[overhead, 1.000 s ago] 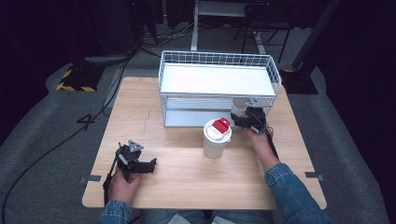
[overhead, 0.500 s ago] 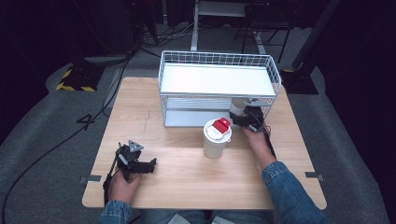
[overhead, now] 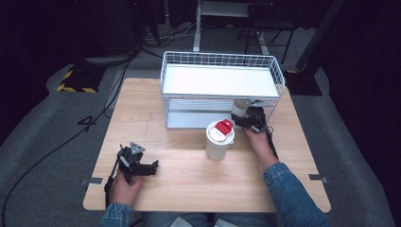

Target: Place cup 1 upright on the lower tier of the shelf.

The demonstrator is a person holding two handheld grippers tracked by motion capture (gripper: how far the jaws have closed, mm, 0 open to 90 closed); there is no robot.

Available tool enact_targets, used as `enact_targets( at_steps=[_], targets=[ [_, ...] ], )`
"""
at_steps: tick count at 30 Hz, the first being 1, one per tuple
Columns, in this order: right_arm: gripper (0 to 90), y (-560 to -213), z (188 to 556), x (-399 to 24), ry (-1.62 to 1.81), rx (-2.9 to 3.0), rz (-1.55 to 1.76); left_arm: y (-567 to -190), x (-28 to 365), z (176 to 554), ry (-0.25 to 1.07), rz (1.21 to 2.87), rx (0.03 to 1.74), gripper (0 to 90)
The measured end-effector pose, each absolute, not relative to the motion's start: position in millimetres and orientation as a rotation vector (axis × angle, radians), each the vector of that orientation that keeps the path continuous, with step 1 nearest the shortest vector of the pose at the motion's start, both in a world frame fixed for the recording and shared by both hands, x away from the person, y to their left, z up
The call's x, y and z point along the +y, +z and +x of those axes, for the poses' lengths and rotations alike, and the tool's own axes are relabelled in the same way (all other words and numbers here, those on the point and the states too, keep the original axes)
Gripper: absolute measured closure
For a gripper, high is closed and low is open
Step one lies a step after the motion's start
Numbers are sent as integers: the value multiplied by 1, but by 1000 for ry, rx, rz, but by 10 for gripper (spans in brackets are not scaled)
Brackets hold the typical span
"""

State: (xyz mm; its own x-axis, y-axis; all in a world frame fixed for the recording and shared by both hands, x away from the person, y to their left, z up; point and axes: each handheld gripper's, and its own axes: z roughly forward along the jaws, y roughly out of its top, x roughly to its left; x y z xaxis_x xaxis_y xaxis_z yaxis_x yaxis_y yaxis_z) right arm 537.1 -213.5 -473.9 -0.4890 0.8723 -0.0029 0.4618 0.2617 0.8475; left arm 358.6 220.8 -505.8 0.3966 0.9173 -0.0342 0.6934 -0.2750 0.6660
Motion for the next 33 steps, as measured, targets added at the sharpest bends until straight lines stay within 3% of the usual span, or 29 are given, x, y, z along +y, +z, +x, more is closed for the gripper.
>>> enact_targets(
  at_steps=[29, 33],
  targets=[
    [103, -468, 527, -222, 1146, 2023, 1223, -506, 221, 359, 482, 2057, 1371, 14],
    [136, -463, 517, -228, 1176, 2028, 1216, -506, 221, 359, 483, 2057, 1370, 15]
  ],
)
